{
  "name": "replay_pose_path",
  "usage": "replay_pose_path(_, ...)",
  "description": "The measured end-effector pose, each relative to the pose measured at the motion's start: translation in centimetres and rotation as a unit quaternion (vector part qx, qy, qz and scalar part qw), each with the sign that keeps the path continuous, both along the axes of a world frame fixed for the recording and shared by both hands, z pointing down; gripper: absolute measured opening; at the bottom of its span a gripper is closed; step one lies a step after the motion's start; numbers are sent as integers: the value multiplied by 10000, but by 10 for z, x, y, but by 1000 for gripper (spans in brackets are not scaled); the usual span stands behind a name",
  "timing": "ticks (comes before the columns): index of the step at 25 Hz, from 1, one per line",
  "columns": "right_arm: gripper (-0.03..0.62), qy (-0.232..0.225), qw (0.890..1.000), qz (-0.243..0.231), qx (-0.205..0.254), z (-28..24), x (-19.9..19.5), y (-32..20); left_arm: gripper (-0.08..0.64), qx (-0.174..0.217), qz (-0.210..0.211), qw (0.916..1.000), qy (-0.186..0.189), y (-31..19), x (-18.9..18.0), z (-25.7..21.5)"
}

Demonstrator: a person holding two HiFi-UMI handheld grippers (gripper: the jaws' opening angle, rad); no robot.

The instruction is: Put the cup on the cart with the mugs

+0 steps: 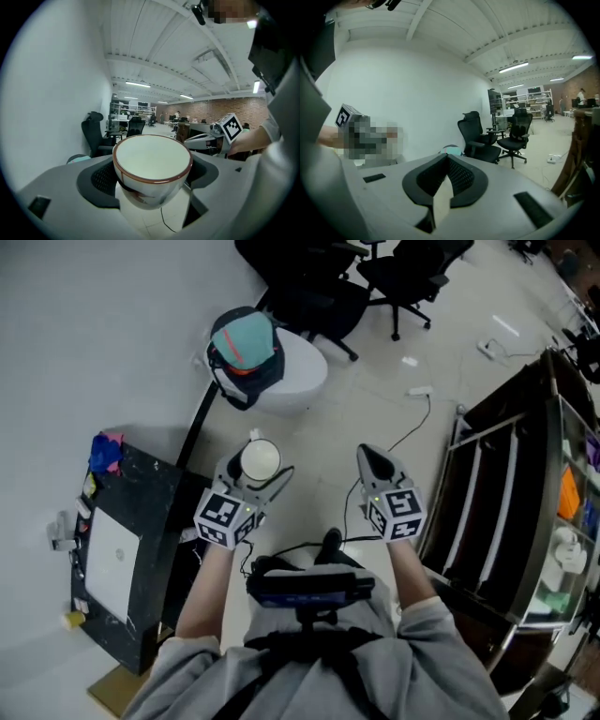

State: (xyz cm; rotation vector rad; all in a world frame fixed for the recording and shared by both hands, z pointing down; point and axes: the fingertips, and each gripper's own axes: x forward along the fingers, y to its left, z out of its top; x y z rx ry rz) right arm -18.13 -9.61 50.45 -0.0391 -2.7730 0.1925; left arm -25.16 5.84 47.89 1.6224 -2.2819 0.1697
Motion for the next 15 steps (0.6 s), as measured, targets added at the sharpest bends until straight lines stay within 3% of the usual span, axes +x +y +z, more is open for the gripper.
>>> replay_pose_path(7, 8, -106, 9942, 1069, 84, -16, 54, -110, 407, 62, 1248, 9921, 53, -134, 32, -12)
replay_pose_path(12, 8, -71, 9832, 1817, 125, -17, 96, -171, 407, 100, 2068, 9783, 29, -213, 59, -18)
replay_pose_path(15, 8, -13, 9722, 2339, 145, -16, 121, -201, 407, 153, 2606, 9653, 74, -256, 74, -22)
